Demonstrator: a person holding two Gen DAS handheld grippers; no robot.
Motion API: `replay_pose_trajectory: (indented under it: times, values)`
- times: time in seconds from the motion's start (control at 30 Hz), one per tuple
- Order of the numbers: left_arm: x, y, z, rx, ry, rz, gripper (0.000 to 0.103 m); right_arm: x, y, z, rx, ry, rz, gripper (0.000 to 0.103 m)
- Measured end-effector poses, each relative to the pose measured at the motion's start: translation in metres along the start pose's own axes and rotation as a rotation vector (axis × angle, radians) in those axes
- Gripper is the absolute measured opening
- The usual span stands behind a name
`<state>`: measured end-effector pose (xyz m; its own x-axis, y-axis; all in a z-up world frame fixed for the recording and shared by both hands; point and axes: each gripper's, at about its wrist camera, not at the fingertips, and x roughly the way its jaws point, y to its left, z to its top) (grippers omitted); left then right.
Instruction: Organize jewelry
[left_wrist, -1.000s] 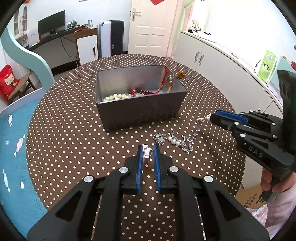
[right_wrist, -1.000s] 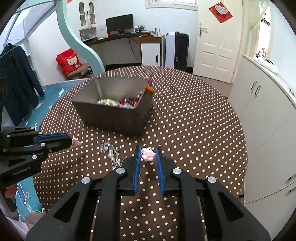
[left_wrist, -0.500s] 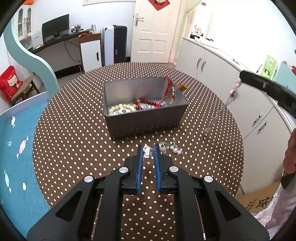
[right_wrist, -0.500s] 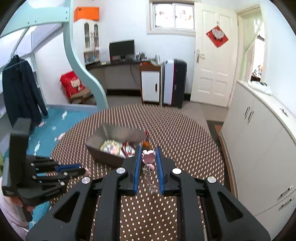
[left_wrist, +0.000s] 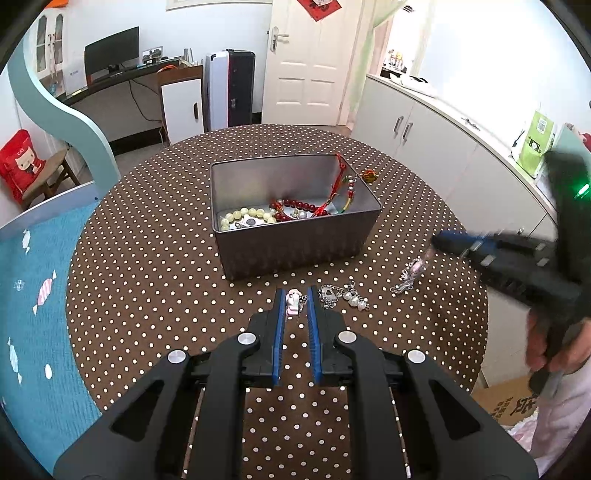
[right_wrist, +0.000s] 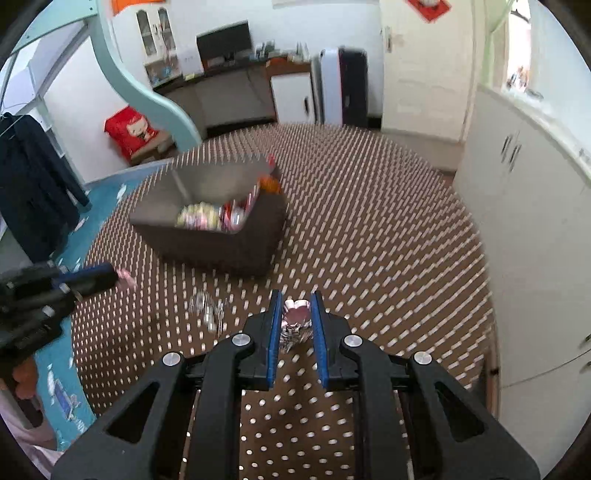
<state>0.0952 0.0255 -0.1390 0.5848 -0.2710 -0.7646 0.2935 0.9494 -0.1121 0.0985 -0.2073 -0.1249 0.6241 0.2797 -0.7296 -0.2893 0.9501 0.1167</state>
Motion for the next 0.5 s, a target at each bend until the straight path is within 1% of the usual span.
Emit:
replay_pose_trajectory:
  times: [0.1,0.13,0.23,0.27,0.33,0.4,0.5]
  values:
    - [0.001,-0.001,0.001,0.002,0.001,-0.001,0.011,-0.045,0.006,0.018,-0.027,-0.125,0.0,0.015]
    - [0.001,-0.001,0.001,0.002,0.0,-0.001,0.011,-0.065,0.01,0.027,-0.044,-0.181,0.009,0.015]
    - [0.002,0.0,0.002,-0.002,-0.001,-0.001,0.011,-0.102,0.021,0.041,-0.103,-0.286,0.009,0.015]
    - [0.002,0.0,0.003,-0.002,-0.001,-0.001,0.011,-0.107,0.022,0.043,-0.116,-0.301,0.007,0.015]
    - [0.002,0.0,0.002,-0.002,-0.003,-0.001,0.011,-0.11,0.025,0.047,-0.14,-0.305,-0.003,0.015]
    - [0.002,0.0,0.002,-0.002,-0.003,-0.003,0.011,-0.101,0.023,0.046,-0.138,-0.282,0.005,0.015]
    - [0.003,0.001,0.0,-0.004,0.002,-0.002,0.011,-0.062,0.011,0.034,-0.098,-0.168,0.004,0.015]
